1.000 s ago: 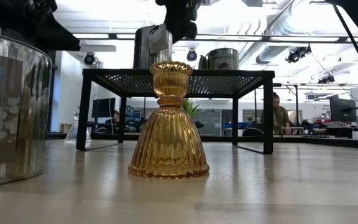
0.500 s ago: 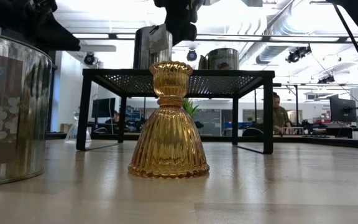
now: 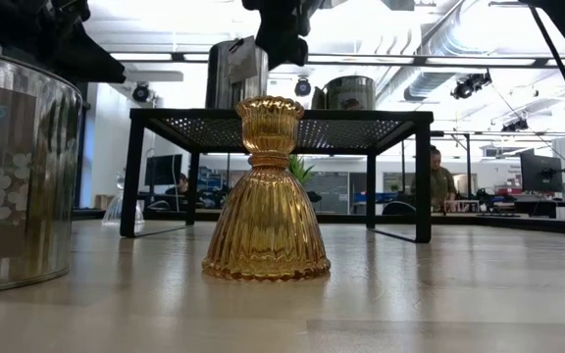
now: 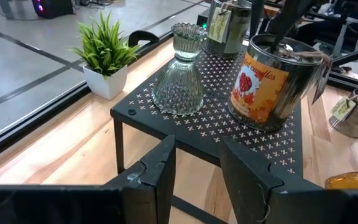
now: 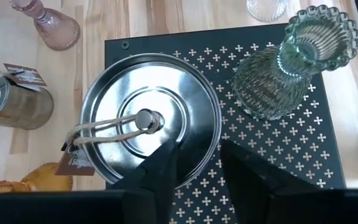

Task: Pick & Place candle stick holders
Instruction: Put the orange scented candle on the shelf

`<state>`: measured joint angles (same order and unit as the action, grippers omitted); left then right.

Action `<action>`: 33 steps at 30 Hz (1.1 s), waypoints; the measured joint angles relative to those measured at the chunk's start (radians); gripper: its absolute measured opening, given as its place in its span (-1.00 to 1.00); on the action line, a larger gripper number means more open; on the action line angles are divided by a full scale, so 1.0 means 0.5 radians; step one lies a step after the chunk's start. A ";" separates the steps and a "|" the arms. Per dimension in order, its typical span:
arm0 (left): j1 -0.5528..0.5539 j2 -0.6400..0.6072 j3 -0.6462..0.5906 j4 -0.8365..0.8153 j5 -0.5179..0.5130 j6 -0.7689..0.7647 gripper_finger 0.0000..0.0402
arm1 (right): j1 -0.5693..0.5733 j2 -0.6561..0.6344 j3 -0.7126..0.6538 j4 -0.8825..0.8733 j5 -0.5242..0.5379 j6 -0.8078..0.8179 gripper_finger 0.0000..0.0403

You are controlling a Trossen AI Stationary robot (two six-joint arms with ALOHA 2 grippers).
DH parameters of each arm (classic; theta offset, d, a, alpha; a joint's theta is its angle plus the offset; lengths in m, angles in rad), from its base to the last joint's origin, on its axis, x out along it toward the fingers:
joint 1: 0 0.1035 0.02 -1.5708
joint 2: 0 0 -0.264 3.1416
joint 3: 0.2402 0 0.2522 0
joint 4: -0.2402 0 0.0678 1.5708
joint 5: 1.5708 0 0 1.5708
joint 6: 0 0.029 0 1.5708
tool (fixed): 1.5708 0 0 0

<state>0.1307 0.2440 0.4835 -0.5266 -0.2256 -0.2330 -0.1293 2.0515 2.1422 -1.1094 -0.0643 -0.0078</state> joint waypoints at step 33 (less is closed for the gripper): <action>0.000 0.000 0.000 0.001 0.002 -0.015 -0.39 | -0.027 -0.083 -0.011 -0.098 0.038 -0.046 -1.00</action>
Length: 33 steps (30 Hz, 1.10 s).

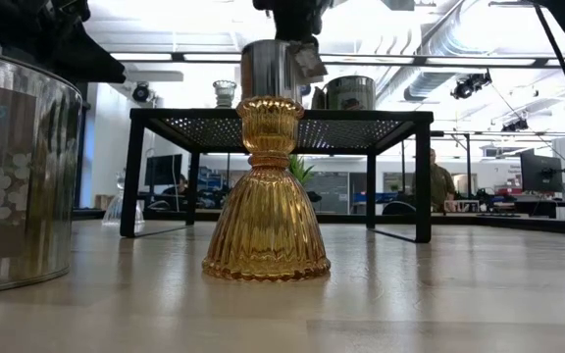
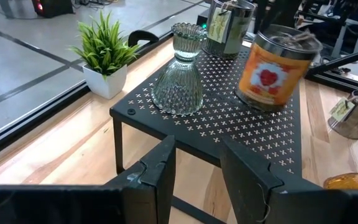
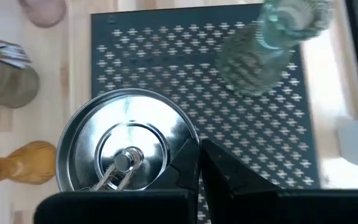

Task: Pick & Place candle stick holders
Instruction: Put the orange scented candle on the shelf

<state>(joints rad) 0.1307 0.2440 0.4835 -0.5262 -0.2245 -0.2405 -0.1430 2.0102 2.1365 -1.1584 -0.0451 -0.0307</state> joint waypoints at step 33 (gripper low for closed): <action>-0.001 0.001 0.000 -0.015 0.063 -0.001 -0.39 | -0.216 -0.018 0.008 0.040 -0.154 -1.457 -1.00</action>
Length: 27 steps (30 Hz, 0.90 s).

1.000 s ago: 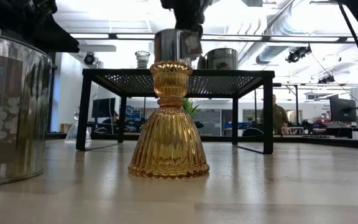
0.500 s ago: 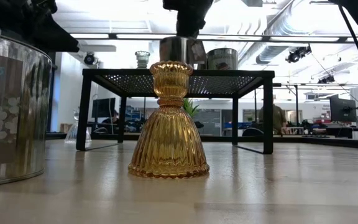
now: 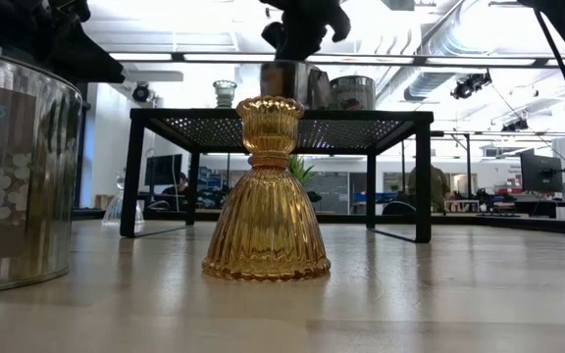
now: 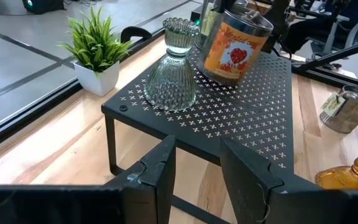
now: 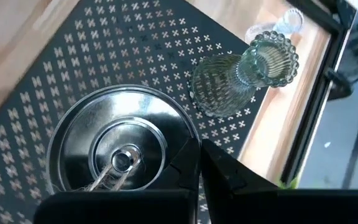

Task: Pick & Place candle stick holders
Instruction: Put the orange scented candle on the shelf

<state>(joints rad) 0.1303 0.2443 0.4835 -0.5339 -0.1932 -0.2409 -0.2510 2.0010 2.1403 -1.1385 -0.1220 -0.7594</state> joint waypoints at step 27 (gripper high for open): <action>0.000 0.000 0.000 0.001 -0.001 0.000 -0.39 | -0.322 0.008 0.000 0.138 -0.453 -1.062 -1.00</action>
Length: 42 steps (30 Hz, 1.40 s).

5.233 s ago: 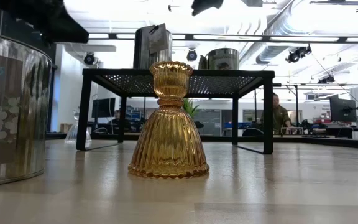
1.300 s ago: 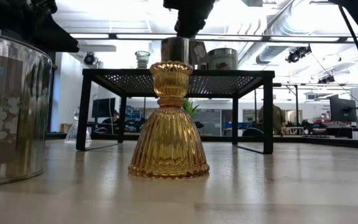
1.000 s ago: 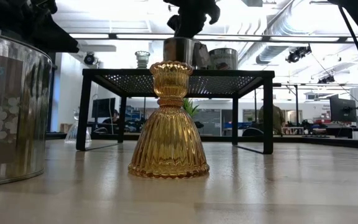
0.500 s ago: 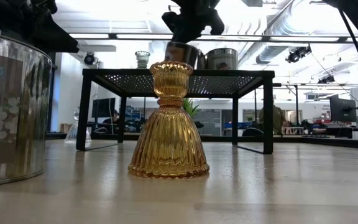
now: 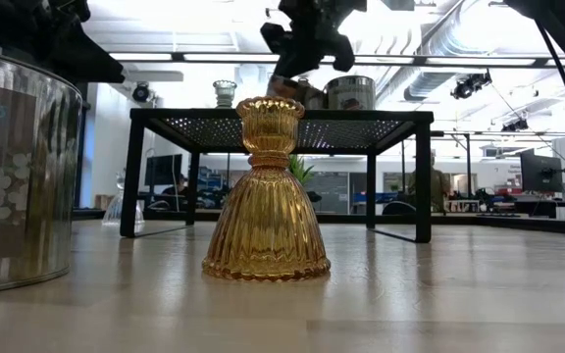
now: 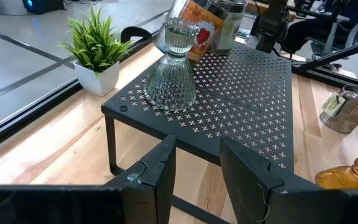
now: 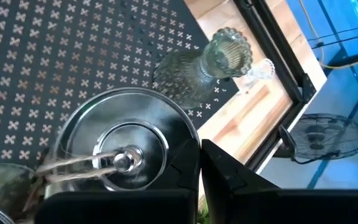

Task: Pick & Place candle stick holders
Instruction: Put the orange scented candle on the shelf

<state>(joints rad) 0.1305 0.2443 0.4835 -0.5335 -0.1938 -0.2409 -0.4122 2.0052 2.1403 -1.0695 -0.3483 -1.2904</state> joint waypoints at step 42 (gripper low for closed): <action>0.000 0.000 0.001 0.024 0.011 0.015 -0.39 | -0.008 0.004 0.000 -0.124 0.002 -0.248 -0.93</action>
<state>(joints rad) 0.1303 0.2443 0.4839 -0.5213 -0.1883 -0.2333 -0.4160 2.0071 2.1403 -1.1313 -0.3473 -1.4144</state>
